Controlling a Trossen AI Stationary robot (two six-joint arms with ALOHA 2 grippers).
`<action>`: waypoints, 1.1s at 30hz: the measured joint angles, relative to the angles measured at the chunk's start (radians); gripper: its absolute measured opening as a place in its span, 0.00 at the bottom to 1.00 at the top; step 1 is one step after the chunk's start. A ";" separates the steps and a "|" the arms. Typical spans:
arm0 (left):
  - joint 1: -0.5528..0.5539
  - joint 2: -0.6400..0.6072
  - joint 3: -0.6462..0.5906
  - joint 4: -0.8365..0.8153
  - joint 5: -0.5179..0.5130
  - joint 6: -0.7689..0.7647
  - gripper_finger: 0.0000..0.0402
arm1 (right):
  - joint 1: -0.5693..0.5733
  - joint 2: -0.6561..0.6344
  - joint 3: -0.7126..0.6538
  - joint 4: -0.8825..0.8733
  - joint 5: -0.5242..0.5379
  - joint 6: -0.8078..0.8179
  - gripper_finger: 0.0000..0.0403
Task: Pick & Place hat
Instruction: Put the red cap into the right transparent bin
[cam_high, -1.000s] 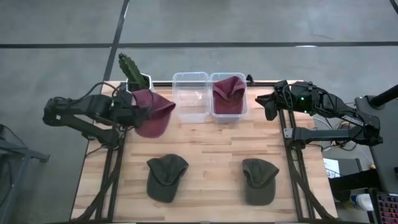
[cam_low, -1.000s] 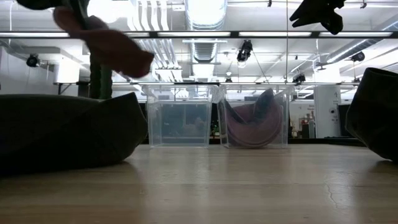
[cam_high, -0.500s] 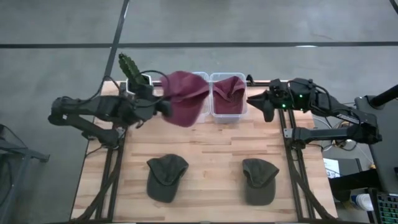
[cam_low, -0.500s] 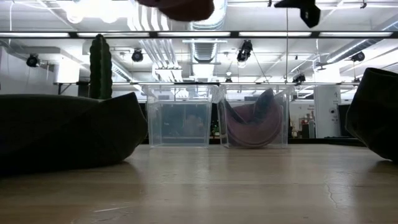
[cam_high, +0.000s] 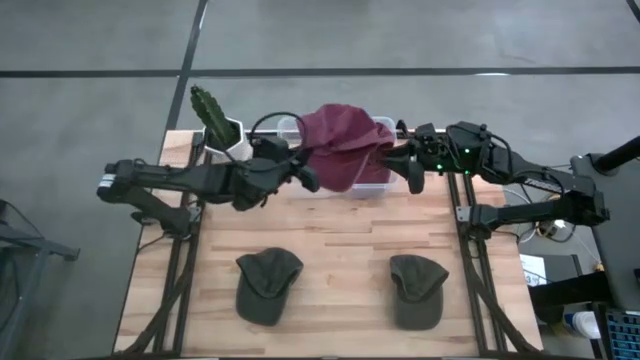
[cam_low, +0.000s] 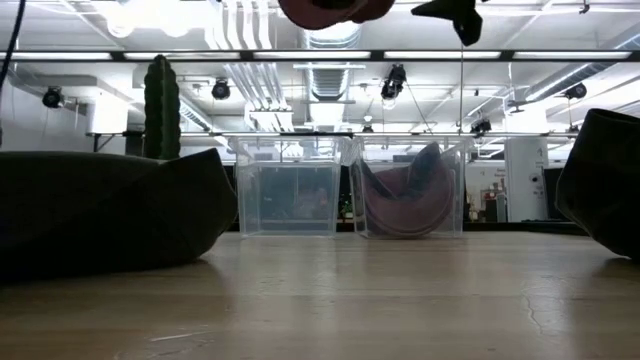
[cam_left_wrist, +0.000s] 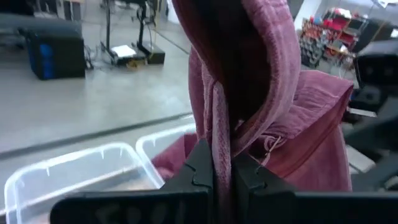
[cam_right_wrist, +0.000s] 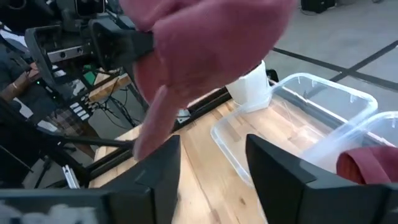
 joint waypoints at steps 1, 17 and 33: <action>0.007 0.008 0.000 0.023 -0.002 0.020 0.03 | 0.000 0.008 0.000 0.014 0.000 0.000 0.46; 0.075 0.015 0.000 0.129 -0.071 0.137 0.03 | 0.000 0.022 0.004 0.115 0.004 0.018 0.51; 0.075 0.014 0.000 0.183 -0.057 0.188 0.03 | -0.001 0.030 0.011 0.148 0.001 0.045 0.51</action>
